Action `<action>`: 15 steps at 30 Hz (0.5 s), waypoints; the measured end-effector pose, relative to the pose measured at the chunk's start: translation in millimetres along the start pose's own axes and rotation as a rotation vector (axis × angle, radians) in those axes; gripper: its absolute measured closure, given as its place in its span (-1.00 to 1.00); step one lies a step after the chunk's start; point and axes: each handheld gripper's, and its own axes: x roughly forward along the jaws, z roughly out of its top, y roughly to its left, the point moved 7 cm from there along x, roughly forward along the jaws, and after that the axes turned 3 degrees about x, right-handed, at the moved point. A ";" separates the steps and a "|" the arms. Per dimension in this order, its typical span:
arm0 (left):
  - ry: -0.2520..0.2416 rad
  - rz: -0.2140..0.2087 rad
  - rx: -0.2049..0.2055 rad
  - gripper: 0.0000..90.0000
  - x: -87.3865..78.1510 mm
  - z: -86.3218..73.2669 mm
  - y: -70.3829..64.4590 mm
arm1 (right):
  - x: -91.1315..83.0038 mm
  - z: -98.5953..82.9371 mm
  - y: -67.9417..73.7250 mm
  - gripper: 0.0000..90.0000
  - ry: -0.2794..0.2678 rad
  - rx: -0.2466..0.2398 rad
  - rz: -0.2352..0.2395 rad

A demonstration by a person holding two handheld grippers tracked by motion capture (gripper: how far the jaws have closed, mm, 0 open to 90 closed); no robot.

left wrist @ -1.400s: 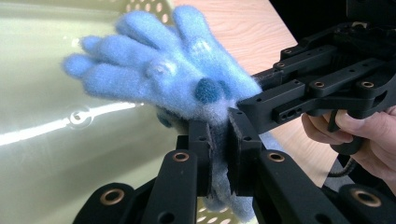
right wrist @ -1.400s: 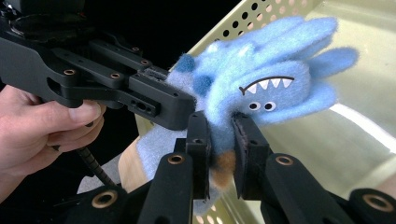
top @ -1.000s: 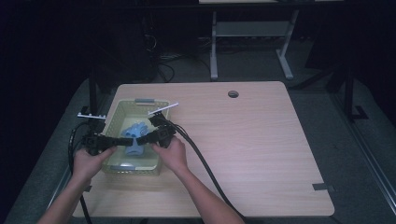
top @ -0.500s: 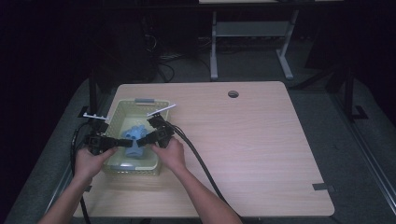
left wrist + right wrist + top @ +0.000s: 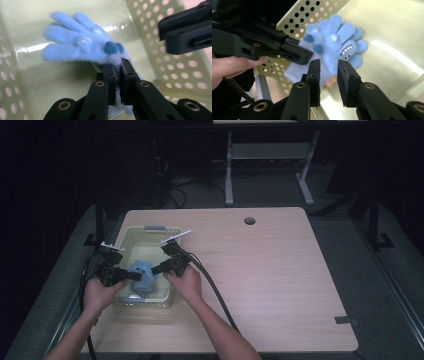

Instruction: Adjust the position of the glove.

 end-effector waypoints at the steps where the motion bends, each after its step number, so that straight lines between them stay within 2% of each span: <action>1: 0.014 0.012 0.001 0.88 2.6 0.2 0.1 | -1.0 0.1 0.0 0.60 -0.002 0.000 -0.001; 5: 0.077 0.059 0.022 0.84 10.0 0.4 0.8 | -4.0 0.2 -1.1 0.58 -0.009 -0.004 -0.003; 8: 0.103 0.077 -0.014 0.59 14.2 0.1 2.4 | -5.8 0.2 -0.2 0.57 -0.011 -0.007 -0.003; 10: 0.123 0.077 -0.022 0.38 14.3 -1.5 4.2 | -7.0 -0.3 0.4 0.55 -0.007 -0.014 -0.002; 11: 0.135 0.076 -0.025 0.35 13.4 -2.5 5.2 | -7.6 -0.4 0.4 0.55 -0.007 -0.016 -0.005; 13: 0.122 0.099 -0.022 0.32 9.1 -2.0 7.9 | -9.4 -0.6 0.4 0.54 -0.010 -0.023 -0.006; 15: 0.120 0.097 -0.017 0.36 5.0 -1.8 9.5 | -11.5 -0.4 0.2 0.54 -0.015 -0.020 -0.007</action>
